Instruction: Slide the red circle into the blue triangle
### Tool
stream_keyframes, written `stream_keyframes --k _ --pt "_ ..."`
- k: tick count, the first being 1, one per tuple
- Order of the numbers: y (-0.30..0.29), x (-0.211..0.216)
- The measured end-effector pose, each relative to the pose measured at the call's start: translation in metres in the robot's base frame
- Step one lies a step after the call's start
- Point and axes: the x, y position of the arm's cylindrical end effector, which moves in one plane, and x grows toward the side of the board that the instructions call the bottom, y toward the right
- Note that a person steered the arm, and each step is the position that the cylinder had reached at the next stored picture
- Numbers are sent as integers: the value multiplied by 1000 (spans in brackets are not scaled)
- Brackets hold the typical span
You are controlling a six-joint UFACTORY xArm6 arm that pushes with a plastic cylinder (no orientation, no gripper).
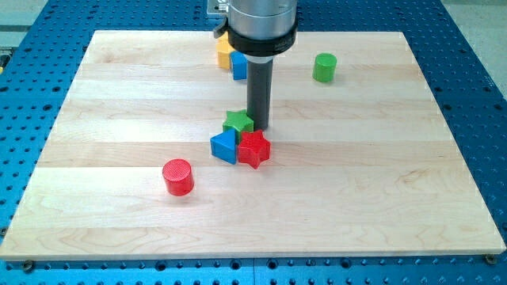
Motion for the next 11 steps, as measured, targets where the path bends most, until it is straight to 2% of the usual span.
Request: stream_keyframes --k 2,4,5,7,8,9,11 --pt "-51 0" --pt "-159 0" --pt "-180 13" --pt "-164 117" --pt "-115 117" --pt "-92 117" --pt "-81 117"
